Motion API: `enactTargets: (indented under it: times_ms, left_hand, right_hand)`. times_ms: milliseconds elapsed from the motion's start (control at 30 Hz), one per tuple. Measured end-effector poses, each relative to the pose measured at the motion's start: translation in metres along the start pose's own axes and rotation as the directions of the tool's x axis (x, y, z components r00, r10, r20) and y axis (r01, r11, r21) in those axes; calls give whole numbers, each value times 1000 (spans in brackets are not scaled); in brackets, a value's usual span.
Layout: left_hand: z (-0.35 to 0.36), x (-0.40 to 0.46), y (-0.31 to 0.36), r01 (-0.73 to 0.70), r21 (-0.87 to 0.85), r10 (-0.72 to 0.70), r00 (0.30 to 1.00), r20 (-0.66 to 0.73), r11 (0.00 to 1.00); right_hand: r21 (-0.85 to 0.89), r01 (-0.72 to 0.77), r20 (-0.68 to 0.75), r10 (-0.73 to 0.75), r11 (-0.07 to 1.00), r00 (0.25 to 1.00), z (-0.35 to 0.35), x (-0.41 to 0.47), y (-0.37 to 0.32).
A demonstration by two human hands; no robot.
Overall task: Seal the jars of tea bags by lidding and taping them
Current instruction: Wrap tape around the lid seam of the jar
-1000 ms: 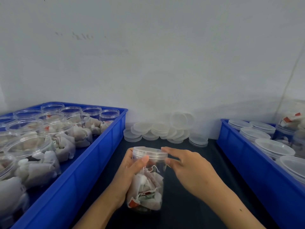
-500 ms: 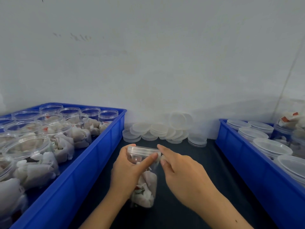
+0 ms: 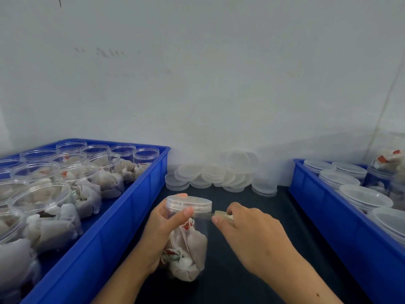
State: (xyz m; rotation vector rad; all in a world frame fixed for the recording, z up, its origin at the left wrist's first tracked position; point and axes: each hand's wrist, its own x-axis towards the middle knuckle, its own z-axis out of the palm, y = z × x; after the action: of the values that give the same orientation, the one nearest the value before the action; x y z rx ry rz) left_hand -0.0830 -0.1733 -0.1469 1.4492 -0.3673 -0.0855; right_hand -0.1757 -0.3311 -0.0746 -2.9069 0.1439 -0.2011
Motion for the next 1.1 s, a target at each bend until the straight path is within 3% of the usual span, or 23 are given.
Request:
enactTargets:
  times_ms: [467,767,967,1033,1100]
  left_hand:
    - [-2,-1,1,-84,12,82,990,118,996]
    - [-1,1,-2,-117,4,116,986,117,993]
    - [11,-2,-6,-263,237,288,954,-80,935]
    - [16,-5,-6,-268,360,344,924,-167,894]
    - [18,-6,-4,-220,449,316,937,-149,866]
  right_hand:
    - [125,40,-45,-35,991,998,2,4,6]
    - [222,90,-45,-82,971,996,9,13,16]
    - [221,87,-115,-62,971,991,16,15,14]
    - [180,91,-132,-68,979,989,18,13,11]
    - [139,97,-150,-76,985,986,19,11,10]
